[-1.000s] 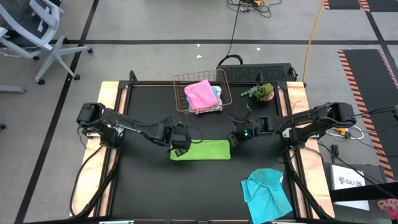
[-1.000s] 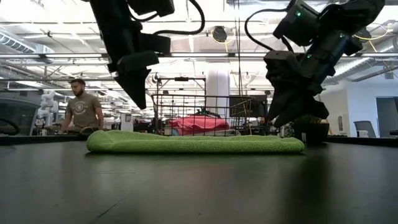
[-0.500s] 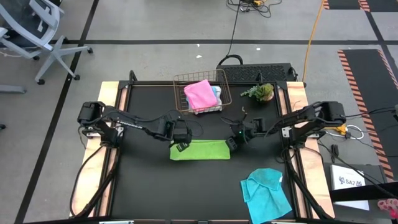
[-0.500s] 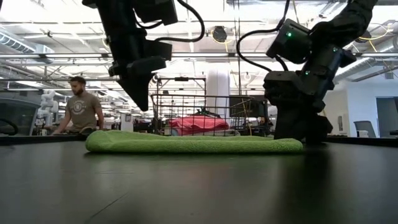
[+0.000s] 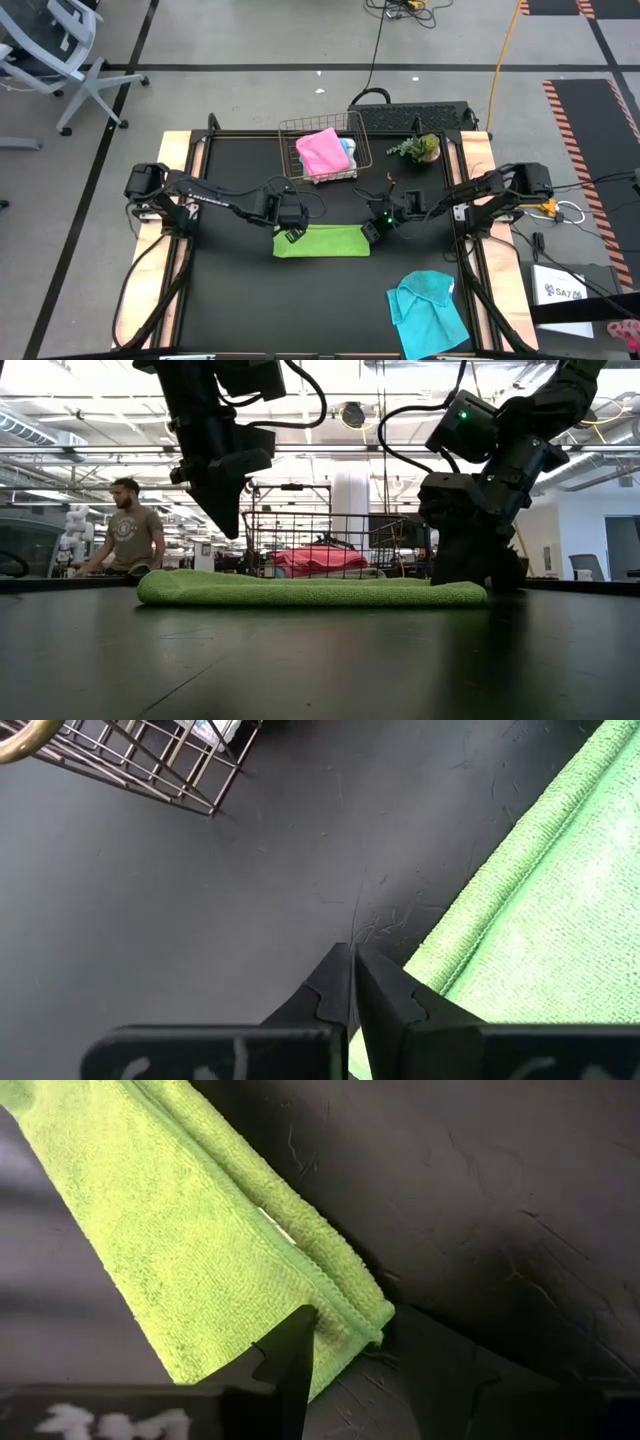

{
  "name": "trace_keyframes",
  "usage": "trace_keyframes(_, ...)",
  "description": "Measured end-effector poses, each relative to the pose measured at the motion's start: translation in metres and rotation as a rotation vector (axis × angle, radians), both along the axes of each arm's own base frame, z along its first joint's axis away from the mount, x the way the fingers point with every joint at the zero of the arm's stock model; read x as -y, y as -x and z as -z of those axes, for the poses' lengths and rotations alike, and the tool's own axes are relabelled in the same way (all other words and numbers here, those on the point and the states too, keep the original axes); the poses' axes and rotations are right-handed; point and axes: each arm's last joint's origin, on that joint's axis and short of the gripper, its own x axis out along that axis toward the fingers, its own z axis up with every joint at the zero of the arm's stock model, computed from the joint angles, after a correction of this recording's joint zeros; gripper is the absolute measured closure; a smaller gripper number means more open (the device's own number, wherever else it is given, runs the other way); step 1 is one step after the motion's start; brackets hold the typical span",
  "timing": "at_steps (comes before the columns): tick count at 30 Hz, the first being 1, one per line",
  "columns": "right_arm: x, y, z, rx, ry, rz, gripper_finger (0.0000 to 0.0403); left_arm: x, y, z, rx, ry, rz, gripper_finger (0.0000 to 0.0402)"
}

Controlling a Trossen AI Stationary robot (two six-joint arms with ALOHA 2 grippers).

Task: Fold microfiber towels
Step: Fold the green microfiber cloth

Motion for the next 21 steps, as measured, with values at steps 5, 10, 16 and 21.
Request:
trace_keyframes(5, 0.0001, 0.0, 0.0, 0.002, 0.021, -0.019, 0.027, 0.0, 0.0, 0.0, 0.003, 0.002, -0.008, 0.038)
trace_keyframes(10, 0.0009, -0.0003, 0.0004, 0.0, 0.039, 0.001, 0.0273, 0.0, 0.0, 0.0, 0.004, 0.003, -0.01, 0.038)
trace_keyframes(16, 0.0012, -0.0007, 0.004, -0.017, 0.042, 0.007, 0.0319, 0.0005, 0.0, 0.0002, 0.003, 0.019, -0.006, 0.038)
trace_keyframes(21, 0.0014, -0.0005, 0.0045, -0.021, 0.05, 0.002, 0.0389, 0.0012, 0.0001, 0.0003, 0.002, 0.027, -0.002, 0.038)
